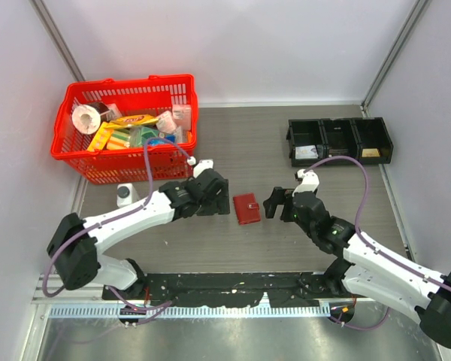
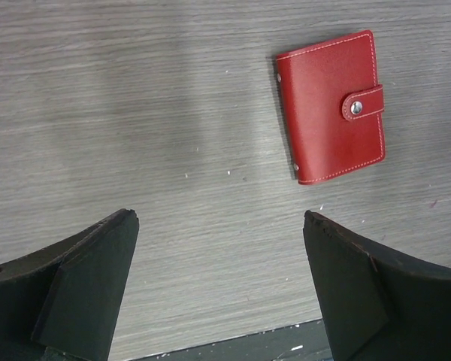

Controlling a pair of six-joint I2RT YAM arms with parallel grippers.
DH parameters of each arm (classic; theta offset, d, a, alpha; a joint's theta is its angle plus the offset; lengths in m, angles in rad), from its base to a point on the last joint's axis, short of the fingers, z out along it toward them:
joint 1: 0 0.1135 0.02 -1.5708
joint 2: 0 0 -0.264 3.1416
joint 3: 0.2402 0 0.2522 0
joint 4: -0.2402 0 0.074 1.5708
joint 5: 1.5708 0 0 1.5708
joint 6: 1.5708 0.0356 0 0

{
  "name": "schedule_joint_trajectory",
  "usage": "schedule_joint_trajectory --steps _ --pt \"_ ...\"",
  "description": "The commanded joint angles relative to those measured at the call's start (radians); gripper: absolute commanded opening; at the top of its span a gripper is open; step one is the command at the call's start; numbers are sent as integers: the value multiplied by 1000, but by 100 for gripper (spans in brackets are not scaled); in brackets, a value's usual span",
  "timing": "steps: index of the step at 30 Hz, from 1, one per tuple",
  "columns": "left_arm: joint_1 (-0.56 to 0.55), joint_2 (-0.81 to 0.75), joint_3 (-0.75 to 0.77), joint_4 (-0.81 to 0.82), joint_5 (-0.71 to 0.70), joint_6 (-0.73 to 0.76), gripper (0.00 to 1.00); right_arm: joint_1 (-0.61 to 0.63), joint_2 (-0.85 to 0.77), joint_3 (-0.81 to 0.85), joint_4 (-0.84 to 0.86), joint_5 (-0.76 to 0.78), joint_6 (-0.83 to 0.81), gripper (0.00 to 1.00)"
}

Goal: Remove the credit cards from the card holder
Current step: Open the card holder at the center of the board.

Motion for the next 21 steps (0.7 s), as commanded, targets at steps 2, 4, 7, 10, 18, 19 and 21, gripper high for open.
schedule_joint_trajectory --steps 2,4,7,10,18,19,21 --pt "-2 105 92 40 -14 34 93 4 -24 2 33 -74 113 93" --pt "-2 151 112 52 -16 11 91 2 -54 -15 15 -69 140 91" --pt "-2 215 132 83 10 -24 88 4 -97 -37 -31 -33 188 92" --pt "0 260 137 124 44 -49 84 5 -154 -52 -46 -53 208 92" --pt "3 353 148 189 96 -102 76 5 -263 -120 -63 -97 234 96" --pt "4 361 149 197 104 -107 75 5 -240 -118 -42 -111 222 96" --pt "4 379 154 209 113 -115 72 5 -208 -120 2 -165 194 95"
